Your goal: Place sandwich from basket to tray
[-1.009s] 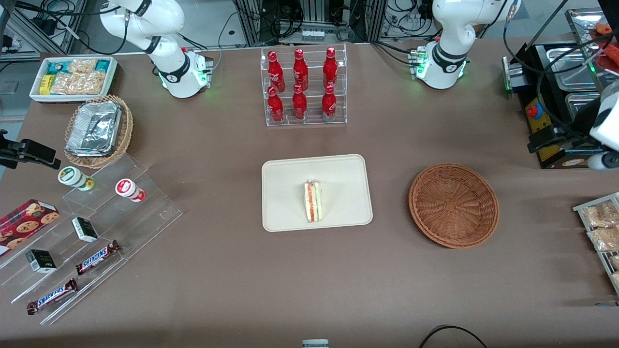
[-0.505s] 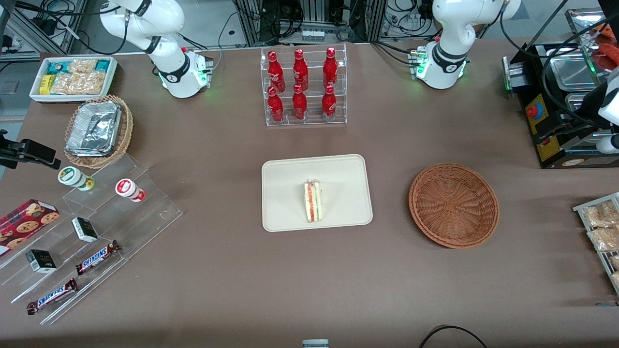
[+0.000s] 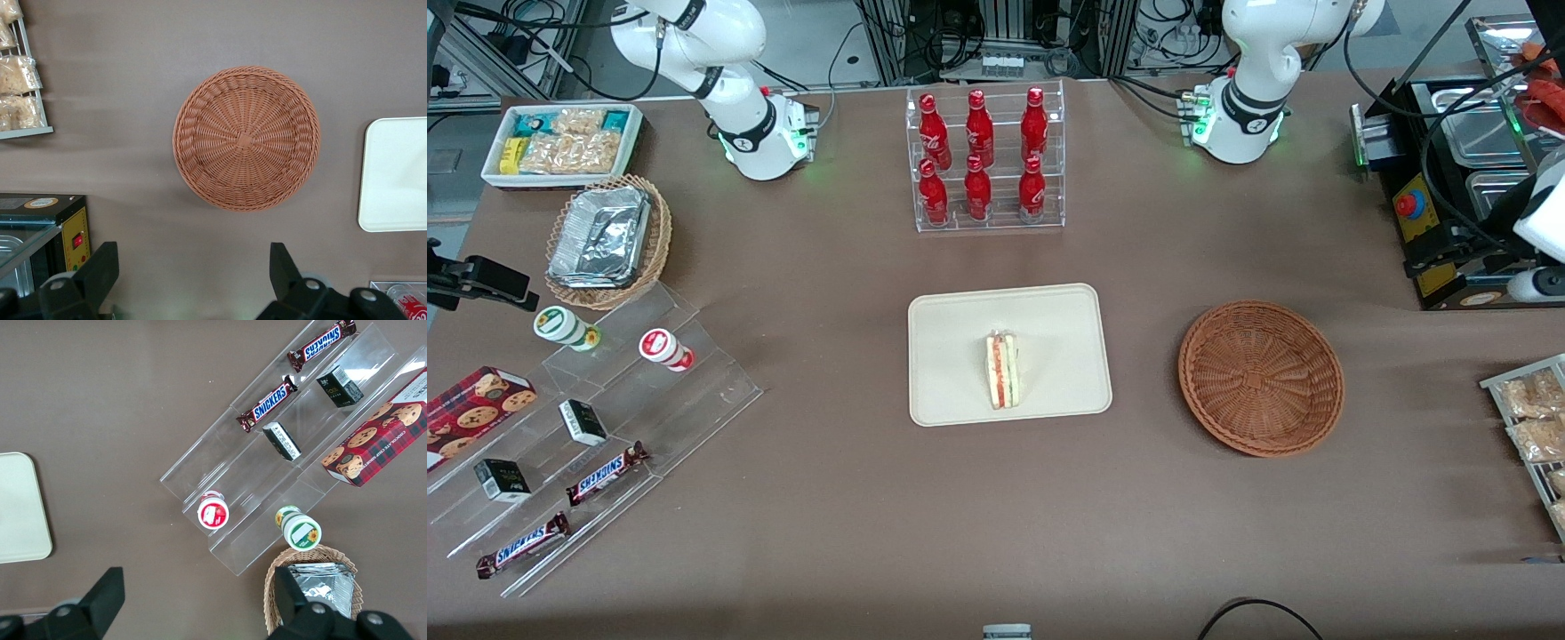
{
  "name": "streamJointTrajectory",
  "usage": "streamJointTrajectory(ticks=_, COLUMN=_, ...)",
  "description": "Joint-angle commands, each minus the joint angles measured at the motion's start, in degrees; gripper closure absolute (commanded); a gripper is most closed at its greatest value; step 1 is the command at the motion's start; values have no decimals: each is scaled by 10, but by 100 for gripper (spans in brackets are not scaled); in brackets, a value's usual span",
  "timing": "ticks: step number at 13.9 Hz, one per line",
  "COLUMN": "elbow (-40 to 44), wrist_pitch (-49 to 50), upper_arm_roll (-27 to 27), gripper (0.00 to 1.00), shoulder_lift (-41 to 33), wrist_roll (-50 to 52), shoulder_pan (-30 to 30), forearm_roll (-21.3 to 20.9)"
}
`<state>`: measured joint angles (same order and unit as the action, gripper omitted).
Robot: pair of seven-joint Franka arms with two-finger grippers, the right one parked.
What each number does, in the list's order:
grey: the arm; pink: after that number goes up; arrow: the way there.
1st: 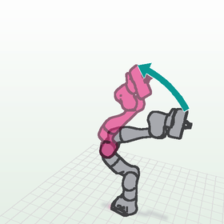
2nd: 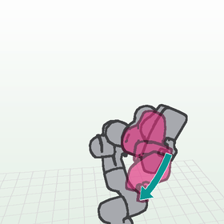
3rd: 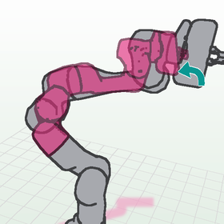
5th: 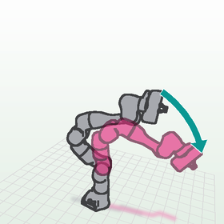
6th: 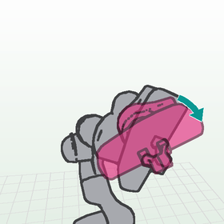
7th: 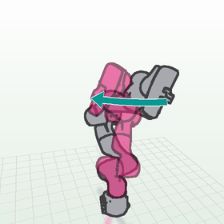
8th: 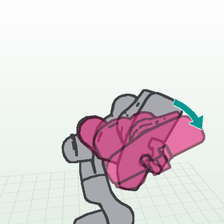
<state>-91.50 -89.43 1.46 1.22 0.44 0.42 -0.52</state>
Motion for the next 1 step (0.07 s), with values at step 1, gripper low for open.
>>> streamJointTrajectory(ticks=1, elbow=18, wrist_pitch=8, upper_arm_roll=-1, gripper=0, shoulder_lift=-2, wrist_roll=-4, shoulder_pan=-1, forearm_roll=8)
